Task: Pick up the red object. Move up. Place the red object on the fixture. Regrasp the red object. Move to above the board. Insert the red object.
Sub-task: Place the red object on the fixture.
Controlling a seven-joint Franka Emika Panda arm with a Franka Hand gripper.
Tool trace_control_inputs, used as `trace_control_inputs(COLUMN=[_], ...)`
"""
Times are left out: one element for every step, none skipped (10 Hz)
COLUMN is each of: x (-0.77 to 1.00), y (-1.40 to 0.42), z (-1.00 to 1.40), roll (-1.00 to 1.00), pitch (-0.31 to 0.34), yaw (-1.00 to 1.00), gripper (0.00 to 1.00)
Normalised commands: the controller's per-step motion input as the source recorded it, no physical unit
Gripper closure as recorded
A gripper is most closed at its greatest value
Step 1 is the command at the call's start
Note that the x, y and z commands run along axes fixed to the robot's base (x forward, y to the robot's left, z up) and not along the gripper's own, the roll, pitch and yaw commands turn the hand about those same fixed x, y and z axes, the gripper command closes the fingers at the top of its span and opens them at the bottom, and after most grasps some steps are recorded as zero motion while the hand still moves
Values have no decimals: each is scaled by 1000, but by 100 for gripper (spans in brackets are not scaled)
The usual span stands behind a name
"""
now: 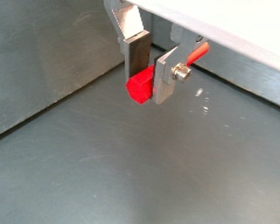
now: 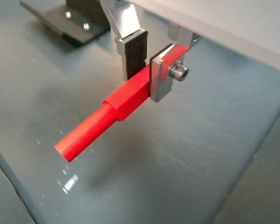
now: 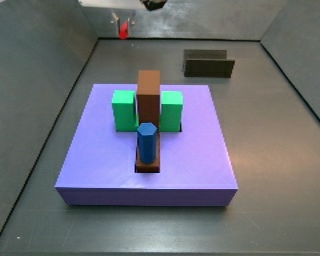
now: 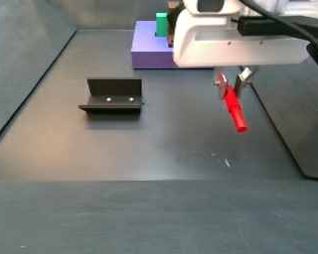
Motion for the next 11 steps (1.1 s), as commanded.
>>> trace_control_inputs(x=[351, 383, 420, 451, 471, 463, 466, 514, 737, 740, 683], y=[89, 89, 37, 0, 0, 0, 0, -126, -320, -340, -349], z=[109, 91, 94, 97, 97, 103, 103, 166, 106, 94, 137], roll=[-1000, -1000, -1000, -1000, -1000, -1000, -1000, -1000, -957, -951, -926], pitch=[-420, -460, -437, -383, -354, -326, -297, -206, 0, 0, 0], yaw=[-217, -226, -209, -211, -200, -180, -157, -140, 0, 0, -11], gripper=[100, 100, 100, 100, 100, 100, 100, 100, 100, 100, 100])
